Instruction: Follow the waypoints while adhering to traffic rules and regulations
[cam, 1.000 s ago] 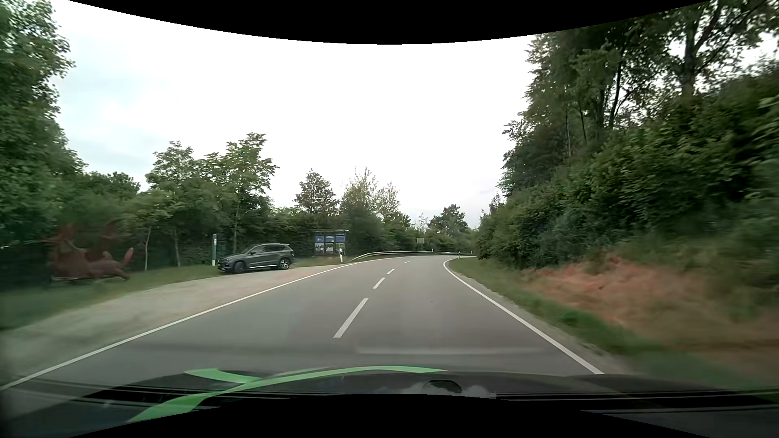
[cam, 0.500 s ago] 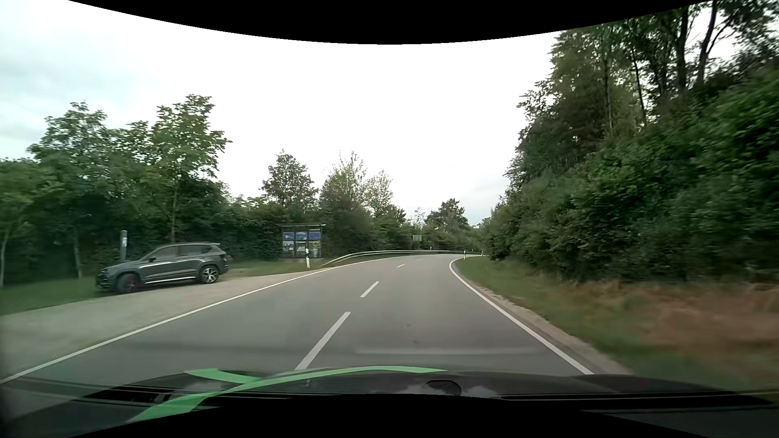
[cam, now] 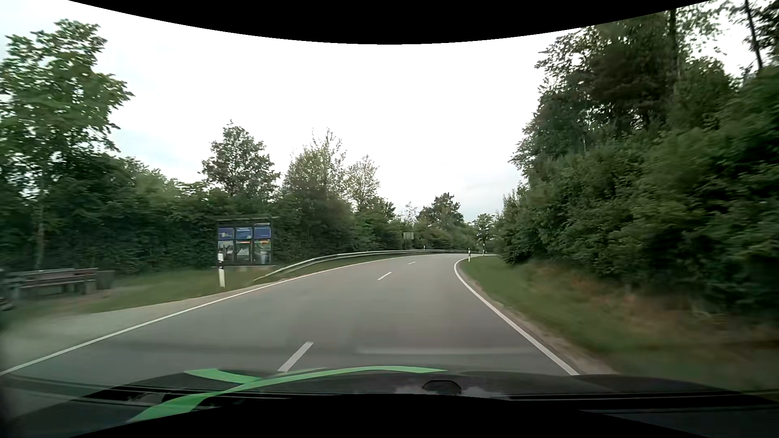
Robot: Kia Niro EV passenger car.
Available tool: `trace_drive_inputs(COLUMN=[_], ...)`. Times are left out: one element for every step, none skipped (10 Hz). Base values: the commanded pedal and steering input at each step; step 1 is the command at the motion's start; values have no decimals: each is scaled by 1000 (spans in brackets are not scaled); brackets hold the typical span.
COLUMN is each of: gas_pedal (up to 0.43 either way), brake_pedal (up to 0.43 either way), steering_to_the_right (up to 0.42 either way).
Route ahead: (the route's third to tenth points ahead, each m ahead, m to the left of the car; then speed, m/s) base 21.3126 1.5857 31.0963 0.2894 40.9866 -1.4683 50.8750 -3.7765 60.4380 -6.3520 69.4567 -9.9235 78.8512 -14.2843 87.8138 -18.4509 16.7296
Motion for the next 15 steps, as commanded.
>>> trace_drive_inputs(gas_pedal=[268, 248, 228, 228, 240, 240, 260, 280, 280, 280, 268, 268, 260, 260, 260], brake_pedal=[0, 0, 0, 0, 0, 0, 0, 0, 0, 0, 0, 0, 0, 0, 0], steering_to_the_right=[17, 19, 21, 24, 27, 29, 29, 29, 29, 30, 33, 34, 34, 34, 34])
